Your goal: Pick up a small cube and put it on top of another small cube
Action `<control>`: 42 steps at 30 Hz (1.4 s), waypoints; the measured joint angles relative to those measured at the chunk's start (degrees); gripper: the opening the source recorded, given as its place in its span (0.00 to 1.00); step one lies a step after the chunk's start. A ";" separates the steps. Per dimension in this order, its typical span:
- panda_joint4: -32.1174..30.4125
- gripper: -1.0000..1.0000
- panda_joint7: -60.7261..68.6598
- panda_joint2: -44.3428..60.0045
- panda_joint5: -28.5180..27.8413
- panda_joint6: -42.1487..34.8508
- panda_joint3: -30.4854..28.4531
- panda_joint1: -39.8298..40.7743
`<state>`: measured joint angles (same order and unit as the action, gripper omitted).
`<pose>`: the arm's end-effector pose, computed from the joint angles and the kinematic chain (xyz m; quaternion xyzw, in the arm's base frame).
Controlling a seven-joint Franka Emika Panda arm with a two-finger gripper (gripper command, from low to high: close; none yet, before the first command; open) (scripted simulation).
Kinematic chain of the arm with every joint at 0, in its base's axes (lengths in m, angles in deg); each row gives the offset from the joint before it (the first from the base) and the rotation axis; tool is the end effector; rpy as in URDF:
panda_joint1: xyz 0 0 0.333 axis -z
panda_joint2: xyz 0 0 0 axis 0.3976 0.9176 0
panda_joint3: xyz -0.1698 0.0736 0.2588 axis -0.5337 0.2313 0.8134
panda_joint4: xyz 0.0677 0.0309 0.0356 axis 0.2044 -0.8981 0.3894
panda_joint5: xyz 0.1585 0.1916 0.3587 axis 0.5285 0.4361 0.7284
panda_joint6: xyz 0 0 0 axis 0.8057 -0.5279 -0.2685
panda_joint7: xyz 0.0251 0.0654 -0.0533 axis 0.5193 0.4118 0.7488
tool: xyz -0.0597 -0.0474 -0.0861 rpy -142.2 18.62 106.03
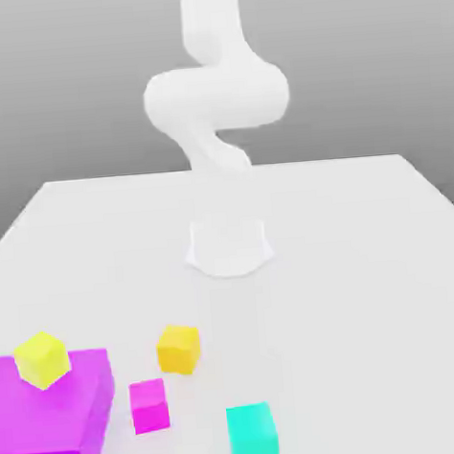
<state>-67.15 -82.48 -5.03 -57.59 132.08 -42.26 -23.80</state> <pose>0.4293 0.0008 0.6665 -0.8631 0.3583 -0.3277 0.1393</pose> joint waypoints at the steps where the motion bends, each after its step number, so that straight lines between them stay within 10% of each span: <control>1: -0.47 0.50 0.28 2.26 0.04 0.95 -0.11 -0.17; 29: -9.54 0.50 6.23 60.58 0.66 28.48 -0.48 -1.75; 30: -9.20 0.00 6.30 62.57 0.76 30.09 -0.42 -1.72; 42: -10.85 0.00 5.95 54.15 0.34 23.29 -0.60 -1.73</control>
<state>-78.01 -76.53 49.12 -57.24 155.37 -42.86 -25.53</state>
